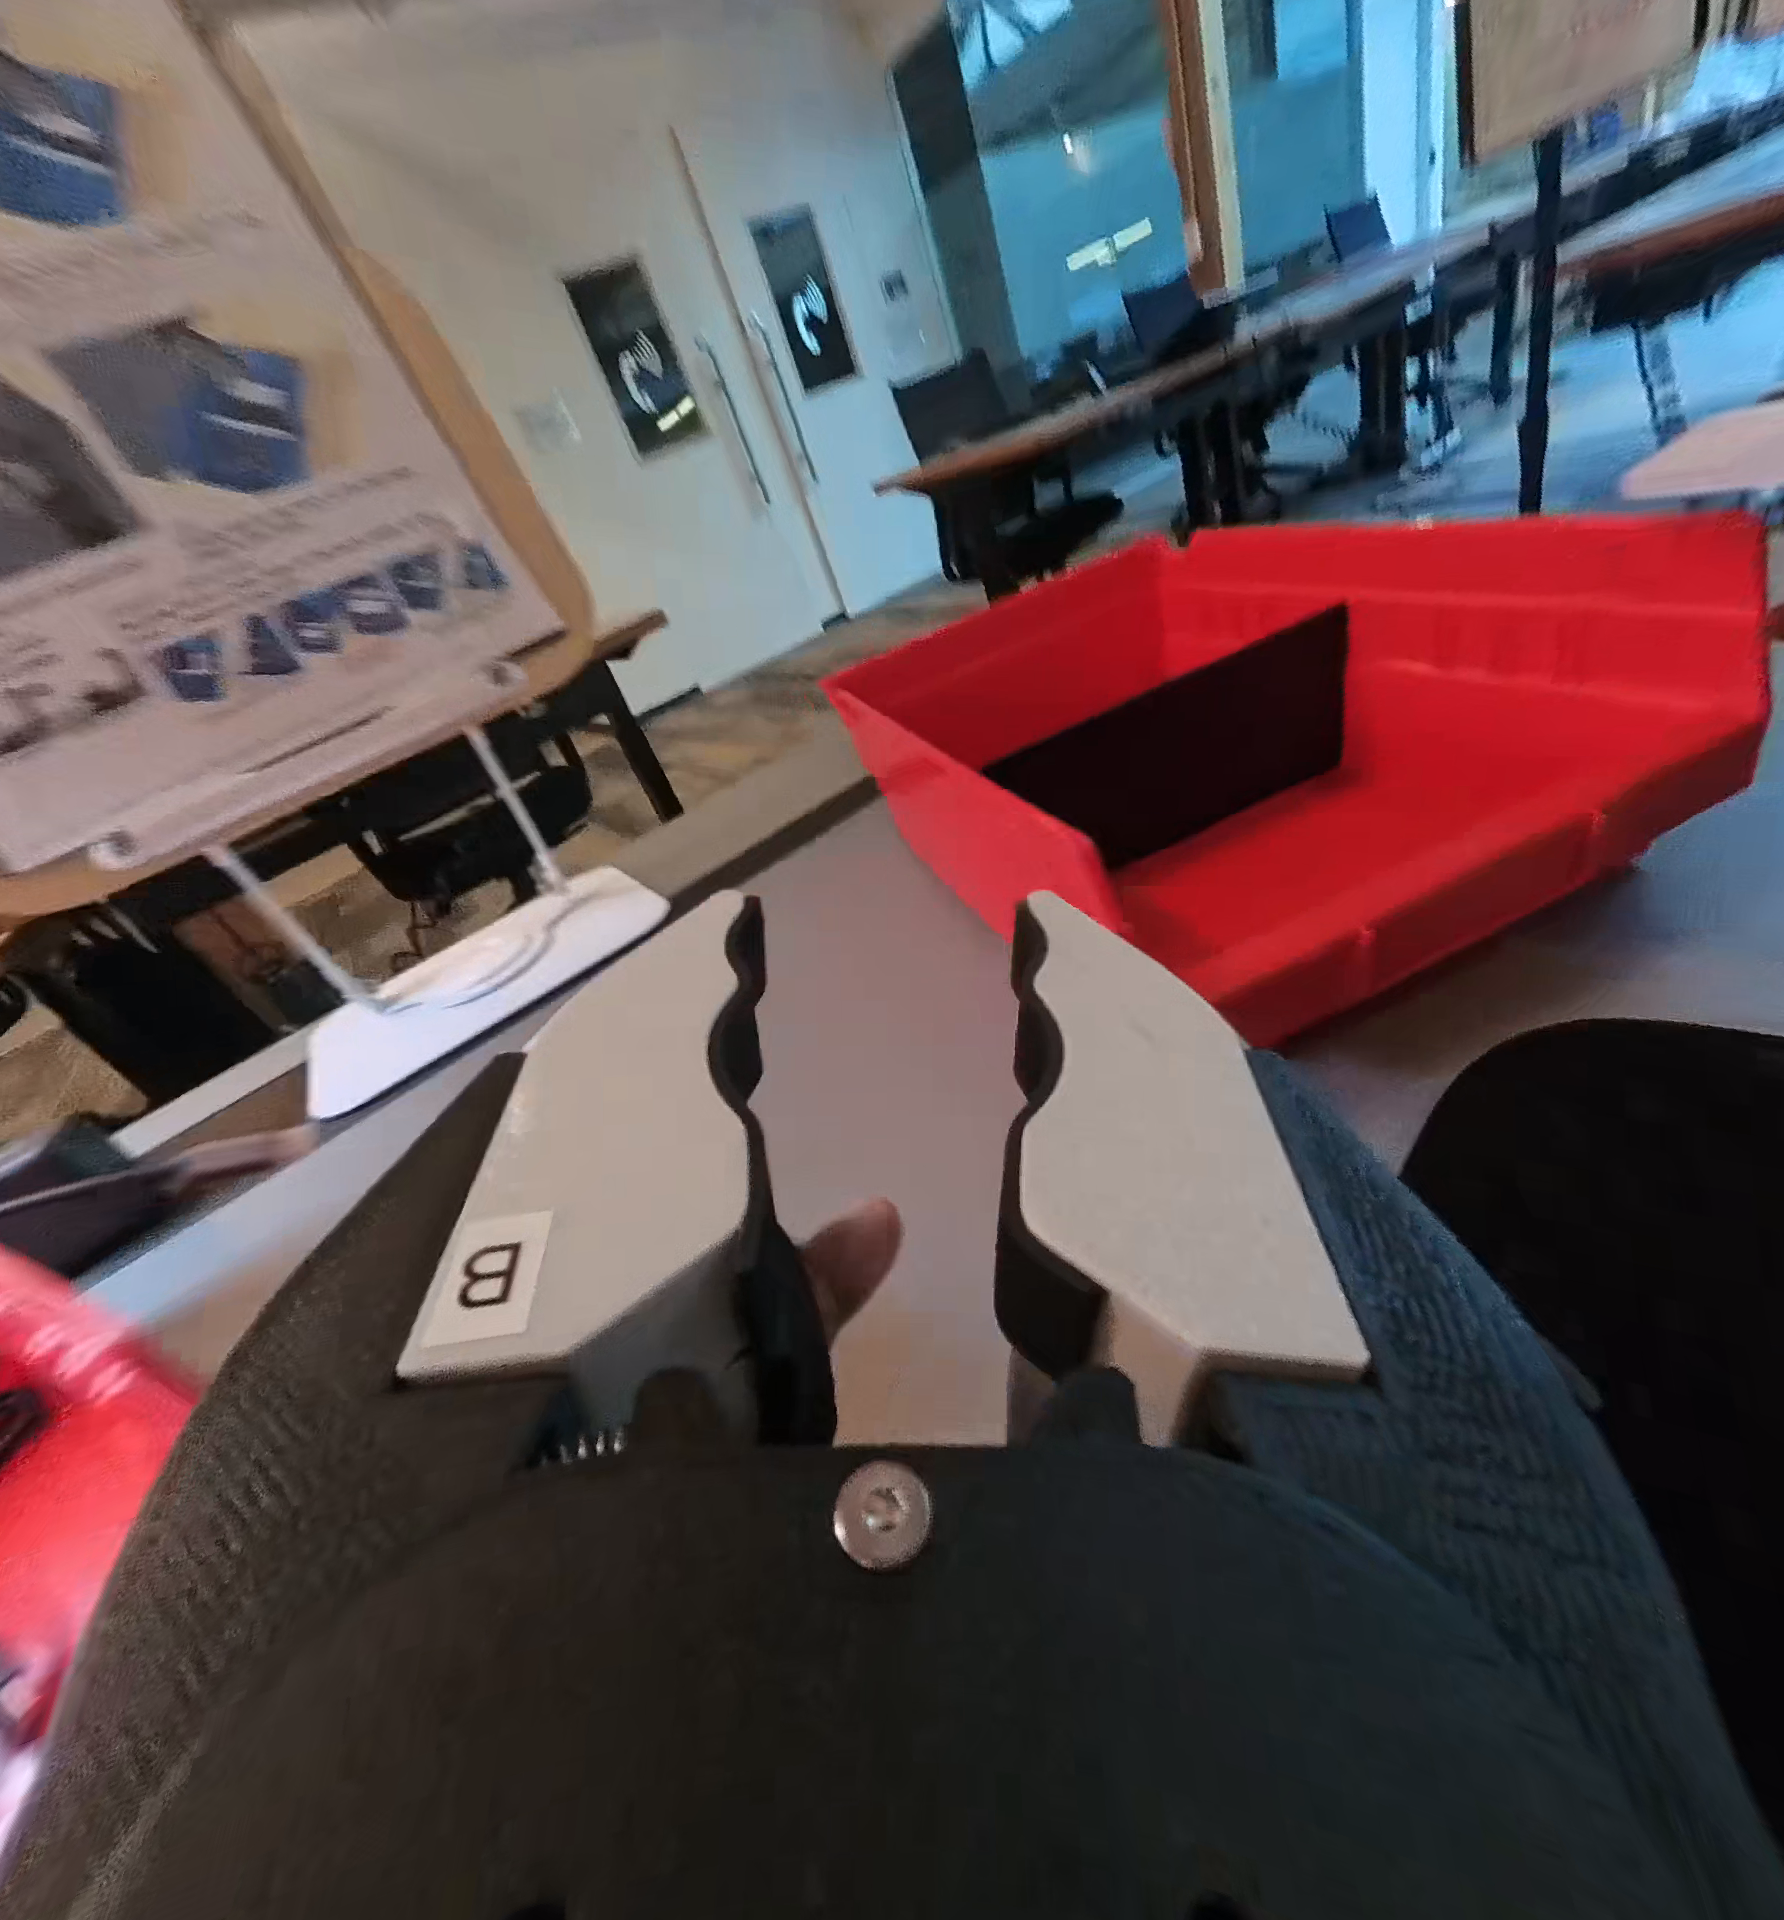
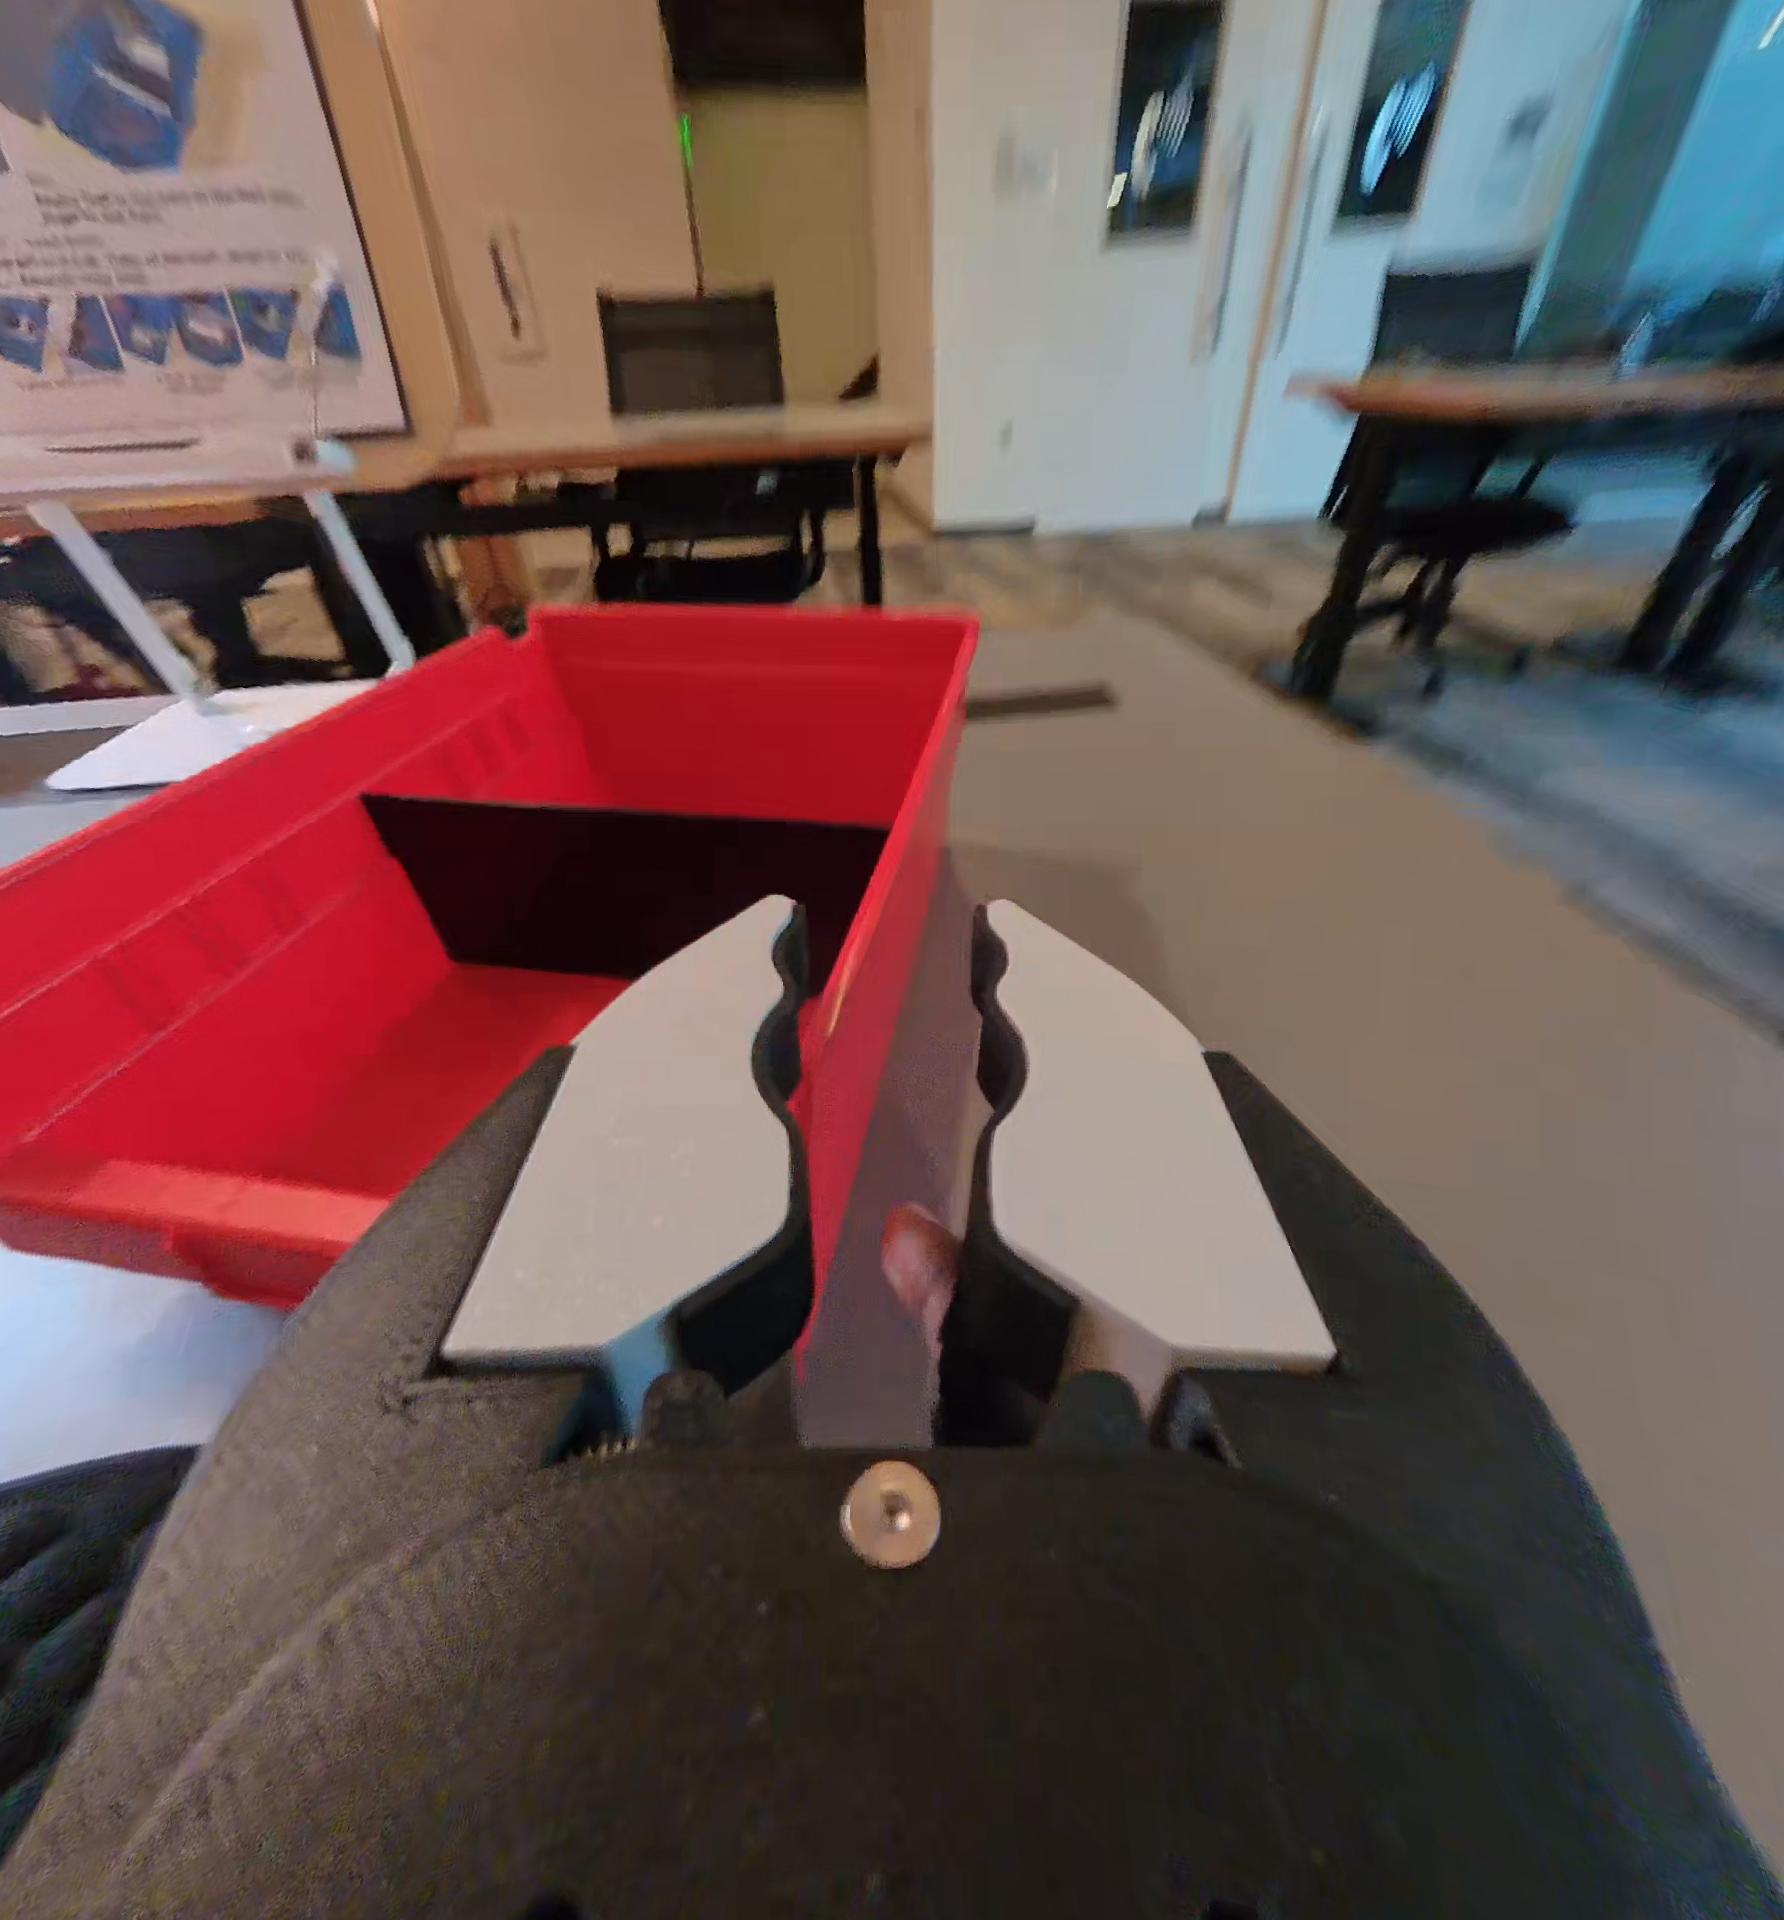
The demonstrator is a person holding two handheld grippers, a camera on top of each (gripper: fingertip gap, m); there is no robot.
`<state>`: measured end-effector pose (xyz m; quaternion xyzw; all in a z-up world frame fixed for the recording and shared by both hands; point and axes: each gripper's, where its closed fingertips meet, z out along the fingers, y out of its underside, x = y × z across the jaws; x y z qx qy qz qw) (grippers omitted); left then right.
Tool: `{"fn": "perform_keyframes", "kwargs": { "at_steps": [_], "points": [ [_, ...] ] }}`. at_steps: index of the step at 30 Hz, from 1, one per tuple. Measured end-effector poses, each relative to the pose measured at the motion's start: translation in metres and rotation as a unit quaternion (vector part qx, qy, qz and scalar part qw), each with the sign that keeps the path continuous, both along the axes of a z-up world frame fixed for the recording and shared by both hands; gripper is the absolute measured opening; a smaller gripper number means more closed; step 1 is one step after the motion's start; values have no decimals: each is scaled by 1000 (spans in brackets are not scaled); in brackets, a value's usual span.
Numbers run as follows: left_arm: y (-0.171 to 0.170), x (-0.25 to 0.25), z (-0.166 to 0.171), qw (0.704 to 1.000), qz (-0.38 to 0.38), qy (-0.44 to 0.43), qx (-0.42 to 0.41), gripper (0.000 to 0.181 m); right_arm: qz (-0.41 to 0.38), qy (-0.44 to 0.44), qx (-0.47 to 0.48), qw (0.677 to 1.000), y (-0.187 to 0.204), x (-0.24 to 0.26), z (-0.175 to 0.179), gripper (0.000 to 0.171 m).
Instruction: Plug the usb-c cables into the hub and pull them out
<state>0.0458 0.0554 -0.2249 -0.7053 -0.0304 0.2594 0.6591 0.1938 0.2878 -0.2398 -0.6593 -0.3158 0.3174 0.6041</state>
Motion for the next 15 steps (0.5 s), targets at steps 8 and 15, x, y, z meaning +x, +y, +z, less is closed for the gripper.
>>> {"fn": "perform_keyframes", "kwargs": {
  "at_steps": [8,15],
  "points": [
    [-143,-87,-31,981,98,-82,-144,48,94,-23,118,988,-64,-17,41,0],
    [-188,-127,-93,939,103,-109,-309,52,296,-293,107,903,-120,-62,-37,44]
  ]
}}
